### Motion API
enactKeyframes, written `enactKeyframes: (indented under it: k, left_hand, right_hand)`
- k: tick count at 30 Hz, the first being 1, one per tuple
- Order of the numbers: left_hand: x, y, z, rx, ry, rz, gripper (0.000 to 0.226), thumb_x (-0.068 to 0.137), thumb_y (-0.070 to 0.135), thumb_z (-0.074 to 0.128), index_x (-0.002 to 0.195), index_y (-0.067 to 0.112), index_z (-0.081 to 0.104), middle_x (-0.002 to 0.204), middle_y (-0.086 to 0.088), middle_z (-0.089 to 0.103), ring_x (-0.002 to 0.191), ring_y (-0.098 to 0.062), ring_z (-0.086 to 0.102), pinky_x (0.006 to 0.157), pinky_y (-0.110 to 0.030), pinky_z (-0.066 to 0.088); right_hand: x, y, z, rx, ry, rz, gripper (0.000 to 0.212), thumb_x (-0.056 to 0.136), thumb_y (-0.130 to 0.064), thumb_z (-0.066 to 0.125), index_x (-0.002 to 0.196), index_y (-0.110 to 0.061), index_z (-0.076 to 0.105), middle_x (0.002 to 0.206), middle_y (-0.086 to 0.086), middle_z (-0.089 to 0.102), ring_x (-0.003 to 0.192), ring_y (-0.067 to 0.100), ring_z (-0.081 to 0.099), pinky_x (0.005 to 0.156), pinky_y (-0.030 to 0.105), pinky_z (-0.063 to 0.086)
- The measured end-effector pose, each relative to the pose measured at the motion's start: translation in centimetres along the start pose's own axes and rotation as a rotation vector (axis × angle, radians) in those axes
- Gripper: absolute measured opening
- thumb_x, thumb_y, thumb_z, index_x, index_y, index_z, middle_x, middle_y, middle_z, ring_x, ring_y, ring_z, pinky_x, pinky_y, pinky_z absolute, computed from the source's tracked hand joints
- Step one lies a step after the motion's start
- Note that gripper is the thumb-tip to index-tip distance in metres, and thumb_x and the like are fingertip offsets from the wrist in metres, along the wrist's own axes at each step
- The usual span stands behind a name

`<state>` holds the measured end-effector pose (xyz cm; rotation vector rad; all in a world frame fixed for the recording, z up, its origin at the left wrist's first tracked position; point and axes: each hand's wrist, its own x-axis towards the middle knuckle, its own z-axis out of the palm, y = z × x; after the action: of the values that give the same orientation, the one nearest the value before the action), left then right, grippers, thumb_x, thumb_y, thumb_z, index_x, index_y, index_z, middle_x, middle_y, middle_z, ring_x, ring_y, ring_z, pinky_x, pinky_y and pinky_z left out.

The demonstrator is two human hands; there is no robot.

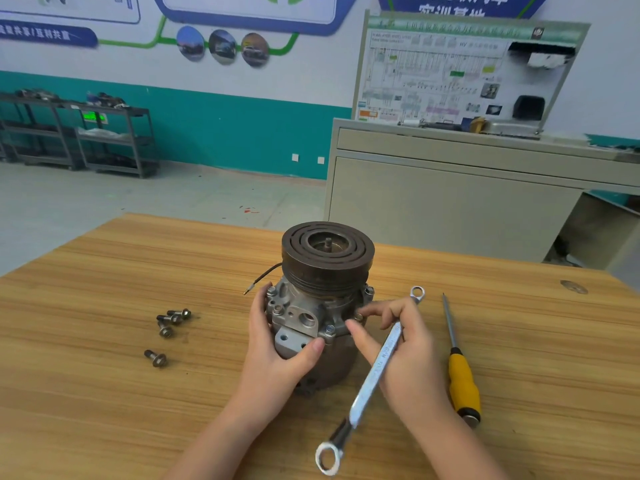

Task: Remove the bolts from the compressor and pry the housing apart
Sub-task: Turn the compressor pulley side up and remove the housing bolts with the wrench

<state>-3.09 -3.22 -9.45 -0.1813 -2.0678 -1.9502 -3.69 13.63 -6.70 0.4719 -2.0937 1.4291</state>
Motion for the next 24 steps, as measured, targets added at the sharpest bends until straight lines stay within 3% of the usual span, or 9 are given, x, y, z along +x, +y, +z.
enactKeyframes:
  k: [2, 5, 11, 17, 20, 24]
  left_hand:
    - [0.02, -0.02, 0.0, -0.001, -0.002, -0.005, 0.107, 0.054, 0.056, 0.076, 0.142, 0.048, 0.015, 0.148, 0.012, 0.037, 0.133, -0.003, 0.041, 0.113, -0.04, 0.037]
    - [-0.02, 0.0, -0.03, 0.002, -0.001, -0.005, 0.101, 0.054, 0.056, 0.075, 0.136, 0.056, 0.016, 0.147, 0.015, 0.036, 0.131, 0.002, 0.041, 0.112, -0.035, 0.038]
    - [0.06, -0.2, -0.09, -0.001, -0.002, -0.007, 0.108, 0.054, 0.058, 0.076, 0.142, 0.049, 0.015, 0.148, 0.011, 0.036, 0.133, -0.005, 0.042, 0.112, -0.042, 0.038]
    - [-0.01, -0.03, -0.01, -0.005, -0.003, -0.004, 0.103, 0.054, 0.057, 0.076, 0.138, 0.052, 0.017, 0.144, 0.016, 0.039, 0.128, 0.004, 0.044, 0.111, -0.037, 0.04]
    - [-0.02, 0.11, 0.0, -0.002, -0.001, -0.004, 0.105, 0.054, 0.057, 0.076, 0.14, 0.048, 0.016, 0.146, 0.011, 0.038, 0.131, -0.003, 0.043, 0.111, -0.041, 0.039]
    - [-0.03, 0.14, 0.02, 0.019, 0.002, -0.004, 0.107, 0.054, 0.059, 0.075, 0.141, 0.048, 0.014, 0.148, 0.008, 0.036, 0.135, -0.008, 0.04, 0.112, -0.045, 0.037]
  right_hand:
    - [0.04, 0.13, -0.07, -0.01, 0.019, -0.009, 0.044, 0.076, -0.01, 0.077, 0.07, -0.032, 0.039, 0.089, -0.008, 0.066, 0.092, 0.007, 0.064, 0.078, 0.014, 0.047]
    - [-0.09, 0.11, -0.12, 0.025, -0.006, -0.029, 0.045, 0.08, 0.002, 0.07, 0.07, -0.031, 0.04, 0.091, -0.01, 0.069, 0.093, 0.003, 0.064, 0.078, 0.009, 0.045]
    - [0.09, 0.13, -0.06, 0.002, 0.046, -0.027, 0.046, 0.073, -0.009, 0.079, 0.07, -0.03, 0.039, 0.085, -0.008, 0.067, 0.09, 0.008, 0.064, 0.08, 0.018, 0.048]
    - [-0.07, -0.12, 0.05, 0.026, -0.036, -0.015, 0.045, 0.08, -0.009, 0.073, 0.071, -0.038, 0.039, 0.095, -0.015, 0.068, 0.099, -0.001, 0.062, 0.081, 0.007, 0.042]
    - [0.11, 0.02, 0.08, 0.001, 0.026, 0.003, 0.044, 0.073, -0.015, 0.079, 0.069, -0.032, 0.04, 0.086, -0.014, 0.067, 0.092, 0.002, 0.064, 0.078, 0.009, 0.044]
    - [0.08, -0.07, -0.1, 0.026, -0.024, -0.01, 0.049, 0.078, -0.001, 0.072, 0.07, -0.036, 0.039, 0.091, -0.017, 0.068, 0.095, 0.0, 0.064, 0.079, 0.009, 0.045]
